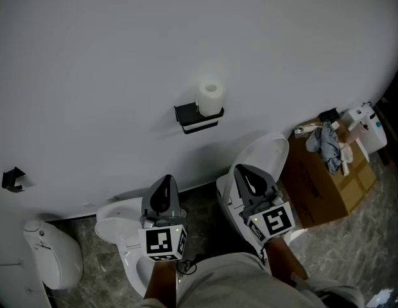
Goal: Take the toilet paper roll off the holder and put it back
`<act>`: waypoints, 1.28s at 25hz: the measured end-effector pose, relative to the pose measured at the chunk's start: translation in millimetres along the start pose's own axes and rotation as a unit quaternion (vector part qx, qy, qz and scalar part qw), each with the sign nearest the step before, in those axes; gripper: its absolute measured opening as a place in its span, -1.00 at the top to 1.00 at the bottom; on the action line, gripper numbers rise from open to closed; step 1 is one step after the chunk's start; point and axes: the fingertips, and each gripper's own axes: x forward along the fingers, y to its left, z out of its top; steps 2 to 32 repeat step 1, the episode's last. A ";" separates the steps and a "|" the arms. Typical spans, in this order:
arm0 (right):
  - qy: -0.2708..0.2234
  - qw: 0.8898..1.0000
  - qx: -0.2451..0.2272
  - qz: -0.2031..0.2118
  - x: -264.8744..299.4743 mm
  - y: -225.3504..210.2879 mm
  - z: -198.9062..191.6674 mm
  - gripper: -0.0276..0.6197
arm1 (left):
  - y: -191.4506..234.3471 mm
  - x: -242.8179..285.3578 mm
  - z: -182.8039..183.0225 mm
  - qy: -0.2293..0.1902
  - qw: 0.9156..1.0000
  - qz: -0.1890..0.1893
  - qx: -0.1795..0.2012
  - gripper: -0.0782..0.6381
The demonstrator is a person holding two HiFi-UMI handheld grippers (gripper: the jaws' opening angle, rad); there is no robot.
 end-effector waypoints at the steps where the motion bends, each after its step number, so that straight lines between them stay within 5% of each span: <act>1: 0.001 1.000 0.000 0.000 1.1 -0.4 -1.0 0.90 | 0.6 1.0 -0.9 0.001 1.000 0.000 -0.001 0.75; 32: 0.001 1.000 0.000 0.000 1.1 -0.4 -1.0 0.90 | 0.6 1.0 -0.9 0.001 1.000 0.000 -0.001 0.75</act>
